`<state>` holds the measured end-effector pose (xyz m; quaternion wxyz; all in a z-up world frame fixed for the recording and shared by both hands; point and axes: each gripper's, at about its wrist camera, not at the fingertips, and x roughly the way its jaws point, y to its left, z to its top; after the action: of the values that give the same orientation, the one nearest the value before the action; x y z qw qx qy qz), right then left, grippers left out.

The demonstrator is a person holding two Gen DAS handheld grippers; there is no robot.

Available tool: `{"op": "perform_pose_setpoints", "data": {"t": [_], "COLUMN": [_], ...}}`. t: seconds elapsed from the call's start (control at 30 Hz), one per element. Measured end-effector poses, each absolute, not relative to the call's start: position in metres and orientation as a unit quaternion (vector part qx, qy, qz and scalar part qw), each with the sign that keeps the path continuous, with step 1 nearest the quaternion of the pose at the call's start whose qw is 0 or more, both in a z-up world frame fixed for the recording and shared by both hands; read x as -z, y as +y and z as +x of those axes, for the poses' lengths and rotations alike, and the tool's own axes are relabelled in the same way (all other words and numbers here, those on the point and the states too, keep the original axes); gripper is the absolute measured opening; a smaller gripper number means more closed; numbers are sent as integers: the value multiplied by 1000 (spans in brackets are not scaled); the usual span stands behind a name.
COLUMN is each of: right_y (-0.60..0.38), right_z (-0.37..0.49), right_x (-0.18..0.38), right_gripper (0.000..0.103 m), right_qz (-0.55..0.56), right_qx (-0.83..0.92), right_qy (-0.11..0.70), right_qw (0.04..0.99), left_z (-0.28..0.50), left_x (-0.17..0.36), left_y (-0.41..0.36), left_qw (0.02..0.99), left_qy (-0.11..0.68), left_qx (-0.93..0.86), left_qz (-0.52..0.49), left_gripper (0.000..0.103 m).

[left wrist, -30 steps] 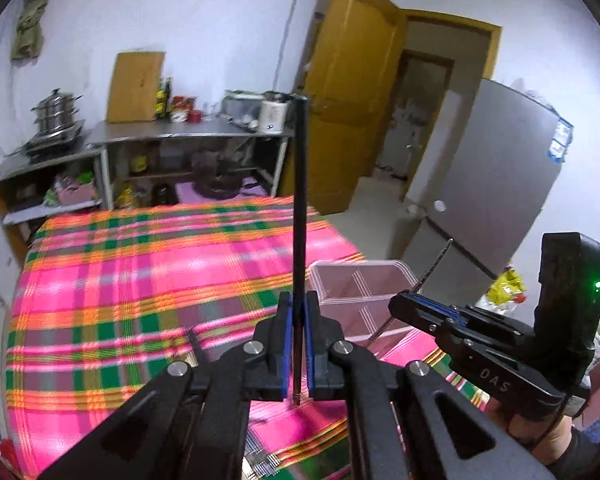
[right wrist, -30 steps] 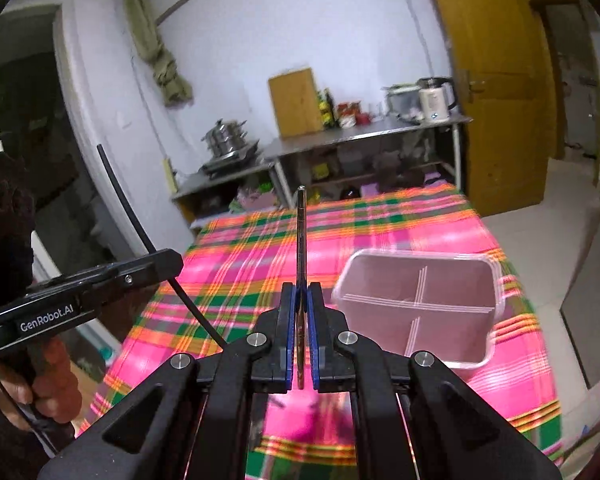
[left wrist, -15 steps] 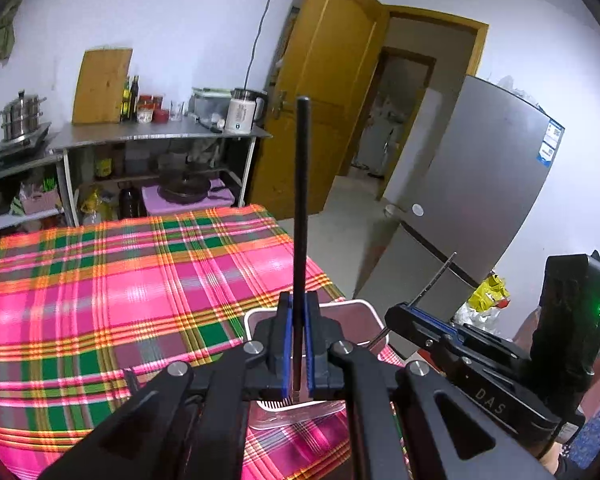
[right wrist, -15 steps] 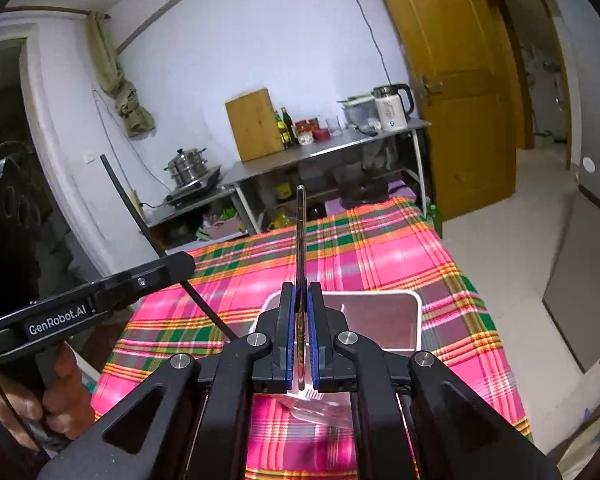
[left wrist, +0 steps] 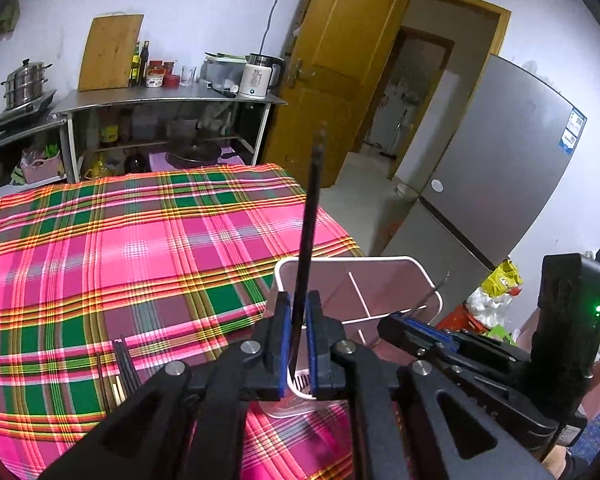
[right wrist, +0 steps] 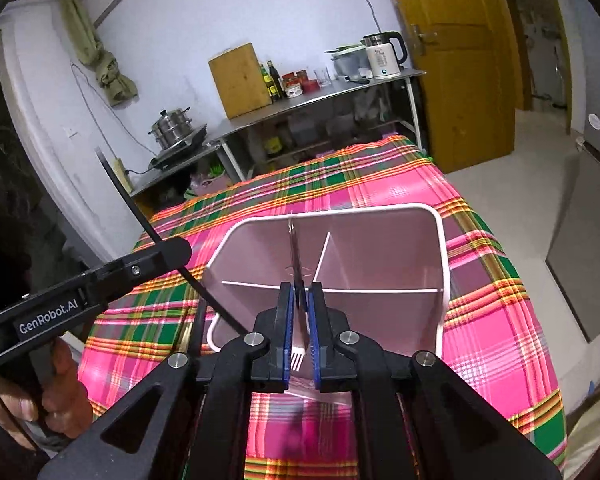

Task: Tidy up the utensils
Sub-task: 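Lift the black chopstick with the right gripper and carry it over the pink caddy, then open the right gripper to drop the chopstick into the caddy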

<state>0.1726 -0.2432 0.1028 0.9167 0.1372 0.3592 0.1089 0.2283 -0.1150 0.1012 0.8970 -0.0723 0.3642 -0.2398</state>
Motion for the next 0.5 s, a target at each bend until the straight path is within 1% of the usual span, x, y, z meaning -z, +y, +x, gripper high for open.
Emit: {"op": "perform_pose_setpoints", "data": {"t": [0.07,0.13,0.17,0.23,0.3,0.5], "right_y": [-244,-246,-247,-249,-251,-247], "right_z": [171,167,164,159,153,133], "right_x": [-106,-108,-111,-114,-116,-123], "right_gripper": [13,15,17,24,27,27], "right_qz": [139,138,136,138,140,142], "right_qx": [-110,-109,-107,-104,-103,-108], "right_qy": [355,350,345,338,334,322], "right_qw": [918,920,922,925,926,930], "left_z": [226,224,221,216,208,186], "left_x": [-101,-102,-104,-106,-108,-110], "left_y": [-113,-110,-108,-104,-100,-89], "left_qw": [896,897,898,900,902,907], "left_qy": [364,360,357,352,346,331], "left_qx": [242,242,244,243,243,245], "left_qz": [-77,-80,-81,-83,-84,-82], "left_gripper": [25,31,33,36,40,46]}}
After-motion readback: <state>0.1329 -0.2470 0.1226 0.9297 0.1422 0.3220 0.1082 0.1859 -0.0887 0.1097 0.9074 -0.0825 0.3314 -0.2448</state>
